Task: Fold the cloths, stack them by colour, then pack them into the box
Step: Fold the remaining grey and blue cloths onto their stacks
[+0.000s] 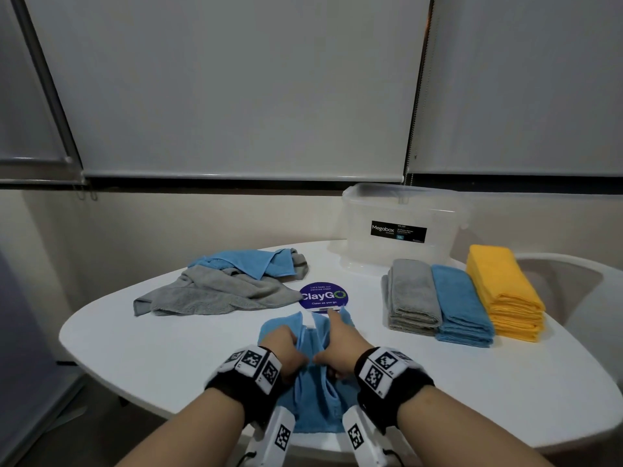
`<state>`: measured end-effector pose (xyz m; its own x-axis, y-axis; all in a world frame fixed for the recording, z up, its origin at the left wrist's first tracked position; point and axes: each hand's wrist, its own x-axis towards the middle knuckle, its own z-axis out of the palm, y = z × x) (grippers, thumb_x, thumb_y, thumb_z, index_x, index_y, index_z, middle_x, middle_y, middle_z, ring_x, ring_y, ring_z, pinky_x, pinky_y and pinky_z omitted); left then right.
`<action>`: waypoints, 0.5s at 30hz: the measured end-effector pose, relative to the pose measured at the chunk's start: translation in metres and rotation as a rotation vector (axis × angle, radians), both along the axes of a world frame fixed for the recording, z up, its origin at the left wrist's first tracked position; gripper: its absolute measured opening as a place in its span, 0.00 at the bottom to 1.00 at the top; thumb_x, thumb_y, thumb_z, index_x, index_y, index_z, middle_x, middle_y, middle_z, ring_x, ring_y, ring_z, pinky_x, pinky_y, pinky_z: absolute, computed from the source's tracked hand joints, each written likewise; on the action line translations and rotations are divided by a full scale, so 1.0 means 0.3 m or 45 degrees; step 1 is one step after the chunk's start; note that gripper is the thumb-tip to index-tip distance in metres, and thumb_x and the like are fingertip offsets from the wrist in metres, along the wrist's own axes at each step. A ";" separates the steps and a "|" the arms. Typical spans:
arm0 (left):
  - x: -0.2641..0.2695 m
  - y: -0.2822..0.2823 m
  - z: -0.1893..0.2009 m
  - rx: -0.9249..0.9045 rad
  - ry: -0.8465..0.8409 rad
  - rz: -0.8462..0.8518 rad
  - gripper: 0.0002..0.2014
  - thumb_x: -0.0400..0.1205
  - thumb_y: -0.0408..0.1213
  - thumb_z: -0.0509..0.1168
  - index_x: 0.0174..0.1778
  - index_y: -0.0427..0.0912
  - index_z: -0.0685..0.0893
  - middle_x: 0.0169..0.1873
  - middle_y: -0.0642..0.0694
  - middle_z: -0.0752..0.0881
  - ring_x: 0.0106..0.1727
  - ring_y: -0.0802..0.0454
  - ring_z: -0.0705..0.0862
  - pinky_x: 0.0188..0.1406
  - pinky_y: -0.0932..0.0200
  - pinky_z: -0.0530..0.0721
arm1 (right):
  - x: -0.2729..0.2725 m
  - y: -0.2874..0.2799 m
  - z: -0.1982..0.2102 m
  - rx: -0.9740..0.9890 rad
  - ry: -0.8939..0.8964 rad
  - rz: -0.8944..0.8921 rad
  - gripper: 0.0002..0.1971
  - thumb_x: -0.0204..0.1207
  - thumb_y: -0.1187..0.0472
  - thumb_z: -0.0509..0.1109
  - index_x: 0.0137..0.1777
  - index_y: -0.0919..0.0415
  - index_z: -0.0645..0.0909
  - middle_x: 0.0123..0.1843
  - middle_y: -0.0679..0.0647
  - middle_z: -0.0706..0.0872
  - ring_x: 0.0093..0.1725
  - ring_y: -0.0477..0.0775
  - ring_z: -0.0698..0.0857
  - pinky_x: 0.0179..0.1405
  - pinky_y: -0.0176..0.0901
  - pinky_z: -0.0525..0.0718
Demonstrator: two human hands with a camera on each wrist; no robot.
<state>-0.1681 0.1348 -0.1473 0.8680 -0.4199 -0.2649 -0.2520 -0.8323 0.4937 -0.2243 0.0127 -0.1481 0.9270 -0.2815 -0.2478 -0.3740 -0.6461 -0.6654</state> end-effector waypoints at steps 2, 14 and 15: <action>-0.007 -0.011 -0.017 0.022 -0.014 -0.003 0.22 0.77 0.42 0.72 0.65 0.40 0.75 0.61 0.42 0.82 0.62 0.46 0.82 0.52 0.60 0.79 | 0.014 0.014 -0.014 0.040 0.073 -0.007 0.52 0.75 0.64 0.72 0.83 0.47 0.33 0.51 0.63 0.82 0.26 0.52 0.78 0.18 0.42 0.76; -0.027 -0.016 -0.050 0.051 -0.006 -0.099 0.17 0.74 0.50 0.73 0.50 0.46 0.78 0.47 0.49 0.80 0.52 0.50 0.79 0.49 0.62 0.74 | 0.016 -0.043 -0.007 -0.282 -0.075 0.235 0.26 0.78 0.69 0.61 0.76 0.60 0.65 0.61 0.63 0.84 0.57 0.58 0.83 0.57 0.47 0.79; -0.032 -0.021 -0.052 0.074 -0.018 -0.118 0.22 0.73 0.49 0.74 0.58 0.44 0.77 0.53 0.47 0.81 0.56 0.50 0.80 0.51 0.61 0.76 | 0.016 -0.060 -0.004 -0.377 -0.109 0.195 0.20 0.78 0.69 0.60 0.69 0.61 0.73 0.62 0.62 0.83 0.60 0.59 0.82 0.58 0.45 0.78</action>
<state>-0.1778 0.1286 -0.1629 0.8298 -0.4832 -0.2793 -0.3359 -0.8320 0.4415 -0.2194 -0.0052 -0.1493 0.9780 -0.1855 -0.0954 -0.2085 -0.8601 -0.4656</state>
